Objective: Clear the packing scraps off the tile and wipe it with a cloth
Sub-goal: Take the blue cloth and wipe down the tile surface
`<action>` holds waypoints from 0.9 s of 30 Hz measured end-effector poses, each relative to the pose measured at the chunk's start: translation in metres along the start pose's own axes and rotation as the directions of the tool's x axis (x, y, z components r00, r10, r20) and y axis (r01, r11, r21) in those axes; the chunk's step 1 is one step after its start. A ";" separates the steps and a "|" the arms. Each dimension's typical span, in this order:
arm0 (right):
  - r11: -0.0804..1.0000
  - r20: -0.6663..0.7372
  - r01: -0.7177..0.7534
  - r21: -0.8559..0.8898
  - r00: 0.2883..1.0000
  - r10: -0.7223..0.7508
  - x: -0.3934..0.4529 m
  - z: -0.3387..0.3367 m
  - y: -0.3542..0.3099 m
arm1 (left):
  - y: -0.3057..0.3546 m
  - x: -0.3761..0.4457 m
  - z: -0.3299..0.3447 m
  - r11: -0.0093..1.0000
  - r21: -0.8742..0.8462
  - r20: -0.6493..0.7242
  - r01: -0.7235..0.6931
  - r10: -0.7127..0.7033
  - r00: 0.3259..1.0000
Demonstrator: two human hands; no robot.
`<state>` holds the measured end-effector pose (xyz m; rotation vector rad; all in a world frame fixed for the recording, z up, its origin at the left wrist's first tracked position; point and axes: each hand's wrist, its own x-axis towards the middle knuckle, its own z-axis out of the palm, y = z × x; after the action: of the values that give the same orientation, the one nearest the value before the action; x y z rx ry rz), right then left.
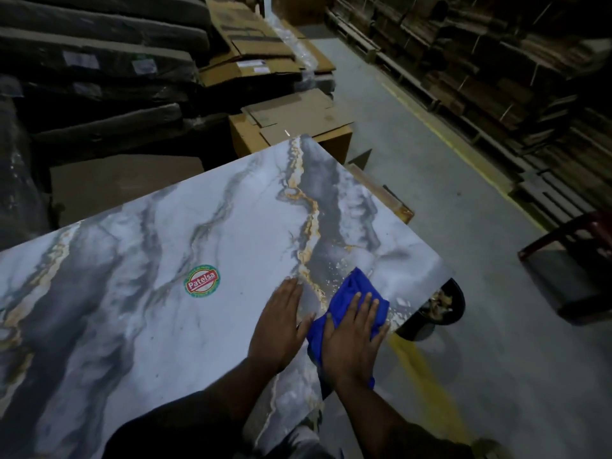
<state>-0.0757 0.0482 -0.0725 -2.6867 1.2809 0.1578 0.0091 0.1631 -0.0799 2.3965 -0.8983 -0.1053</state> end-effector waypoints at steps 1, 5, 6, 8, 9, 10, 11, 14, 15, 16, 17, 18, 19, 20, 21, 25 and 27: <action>0.999 -0.007 -0.031 0.021 0.999 0.032 0.007 -0.001 -0.004 | -0.003 0.004 -0.002 0.999 0.028 -0.019 0.021 -0.021 1.000; 0.992 -0.070 -0.095 0.077 0.993 0.100 0.042 -0.004 -0.023 | -0.019 0.028 -0.008 0.989 0.143 -0.042 0.040 -0.035 0.999; 0.993 -0.068 -0.096 0.071 0.993 0.101 0.055 -0.005 -0.028 | -0.023 0.036 -0.009 0.987 0.154 -0.038 0.051 -0.045 0.998; 0.995 -0.052 -0.090 0.042 0.994 0.092 0.083 -0.008 -0.041 | -0.028 0.055 -0.010 0.984 0.161 -0.038 0.078 -0.073 0.997; 0.997 -0.050 -0.075 0.036 0.996 0.077 0.098 -0.010 -0.048 | -0.030 0.065 -0.009 0.983 0.163 -0.039 0.089 -0.084 0.996; 0.998 -0.056 -0.055 0.037 0.997 0.057 0.113 -0.011 -0.055 | -0.031 0.076 -0.009 0.981 0.167 -0.042 0.098 -0.092 0.995; 0.999 -0.066 -0.038 0.038 0.997 0.040 0.128 -0.010 -0.062 | -0.032 0.088 -0.008 0.979 0.171 -0.047 0.108 -0.101 0.994; 1.000 -0.086 0.018 0.002 0.996 -0.018 0.170 -0.011 -0.083 | -0.036 0.127 -0.004 0.974 0.169 -0.079 0.154 -0.142 0.987; 0.999 -0.093 0.048 -0.020 0.994 -0.050 0.183 -0.011 -0.090 | -0.038 0.141 -0.002 0.972 0.158 -0.096 0.176 -0.162 0.982; 0.996 -0.097 0.077 -0.039 0.992 -0.080 0.196 -0.011 -0.098 | -0.041 0.156 -0.001 0.969 0.144 -0.109 0.199 -0.184 0.977; 0.993 -0.095 0.102 -0.050 0.990 -0.107 0.210 -0.012 -0.106 | -0.044 0.172 -0.001 0.967 0.132 -0.117 0.220 -0.205 0.972; 0.991 -0.092 0.124 -0.056 0.987 -0.129 0.223 -0.013 -0.114 | -0.048 0.188 -0.001 0.964 0.126 -0.124 0.236 -0.221 0.967; 0.988 -0.091 0.143 -0.062 0.985 -0.148 0.236 -0.014 -0.123 | -0.053 0.203 -0.002 0.960 0.127 -0.134 0.252 -0.235 0.963; 0.985 -0.093 0.160 -0.067 0.982 -0.166 0.248 -0.015 -0.133 | -0.058 0.216 -0.002 0.955 0.127 -0.150 0.269 -0.250 0.957; 0.982 -0.094 0.177 -0.069 0.979 -0.183 0.261 -0.016 -0.143 | -0.062 0.228 -0.003 0.949 0.124 -0.172 0.288 -0.266 0.949; 0.965 -0.096 0.257 -0.045 0.961 -0.260 0.307 -0.021 -0.181 | -0.072 0.243 0.002 0.933 0.130 -0.234 0.335 -0.299 0.925; 0.956 -0.078 0.289 -0.041 0.953 -0.292 0.329 -0.025 -0.200 | -0.072 0.242 0.005 0.940 0.108 -0.259 0.324 -0.288 0.922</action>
<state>0.2870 -0.0829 -0.0817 -2.8946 0.8915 0.0286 0.2365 0.0529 -0.0935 2.6041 -0.4270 0.1360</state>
